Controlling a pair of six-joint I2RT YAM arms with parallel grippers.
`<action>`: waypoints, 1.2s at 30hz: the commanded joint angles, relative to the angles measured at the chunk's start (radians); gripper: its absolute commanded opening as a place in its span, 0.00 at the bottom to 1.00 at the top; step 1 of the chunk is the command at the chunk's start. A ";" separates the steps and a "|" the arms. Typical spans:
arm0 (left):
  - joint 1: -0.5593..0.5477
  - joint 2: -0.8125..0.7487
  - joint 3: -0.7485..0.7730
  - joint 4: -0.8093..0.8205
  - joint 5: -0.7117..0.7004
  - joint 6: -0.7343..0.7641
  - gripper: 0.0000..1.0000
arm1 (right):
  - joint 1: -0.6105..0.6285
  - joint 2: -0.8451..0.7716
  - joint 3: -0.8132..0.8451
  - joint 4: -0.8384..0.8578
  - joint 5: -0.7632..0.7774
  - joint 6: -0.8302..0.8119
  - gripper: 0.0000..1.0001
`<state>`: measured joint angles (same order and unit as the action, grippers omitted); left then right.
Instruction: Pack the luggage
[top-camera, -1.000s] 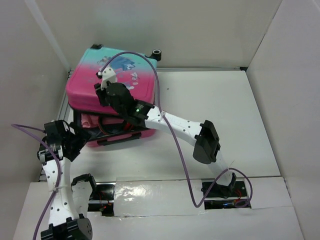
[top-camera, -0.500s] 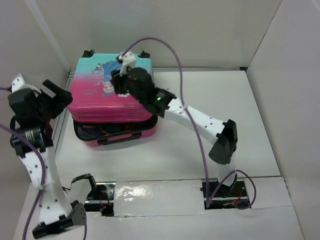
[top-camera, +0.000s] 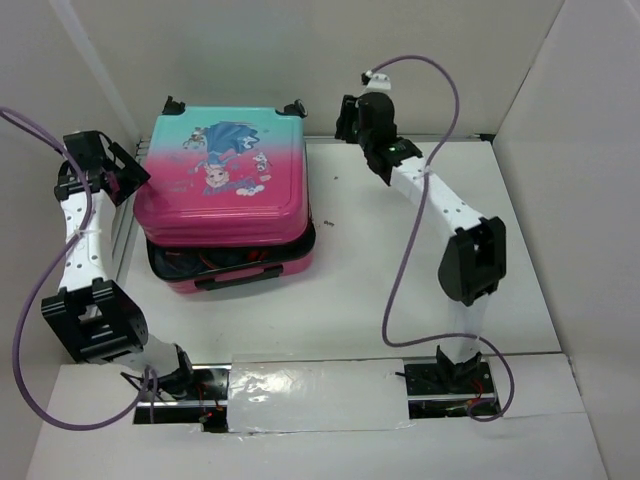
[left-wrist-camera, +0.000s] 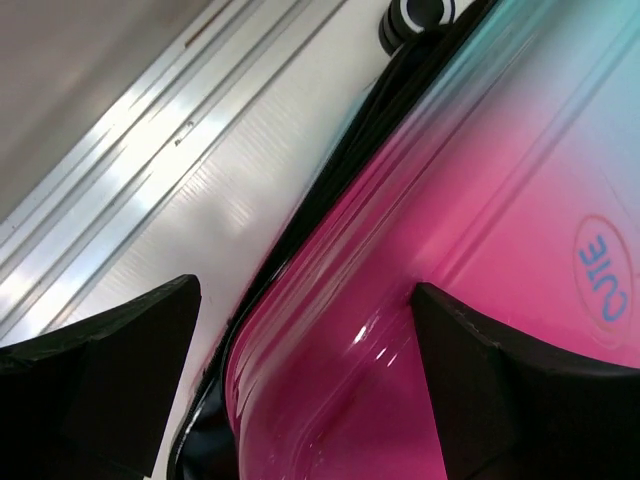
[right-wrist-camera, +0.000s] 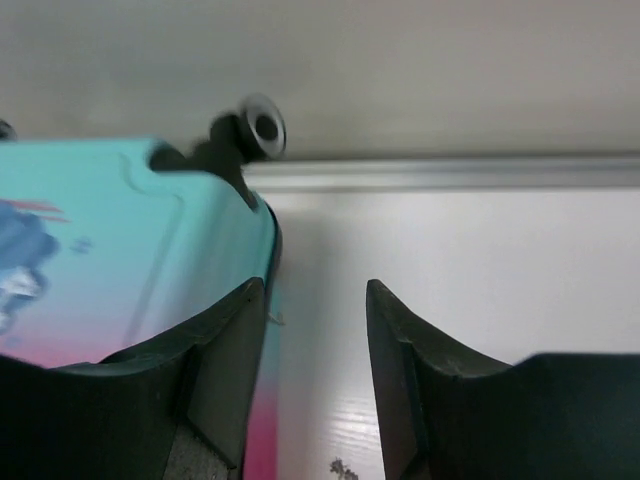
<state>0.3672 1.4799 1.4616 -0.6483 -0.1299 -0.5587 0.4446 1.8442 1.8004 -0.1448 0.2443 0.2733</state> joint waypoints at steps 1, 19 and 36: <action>0.012 0.049 0.048 0.070 -0.138 0.008 0.99 | -0.009 0.118 0.017 -0.030 -0.065 0.032 0.52; 0.049 0.244 -0.020 0.193 0.050 0.184 0.92 | -0.007 0.581 0.456 -0.061 -0.233 0.052 0.56; 0.003 -0.308 -0.247 0.363 0.445 0.169 0.90 | 0.174 0.596 0.487 -0.032 -0.352 0.033 0.57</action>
<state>0.4187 1.2213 1.1782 -0.3050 0.1413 -0.3504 0.4580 2.4798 2.2955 -0.2394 0.0292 0.2684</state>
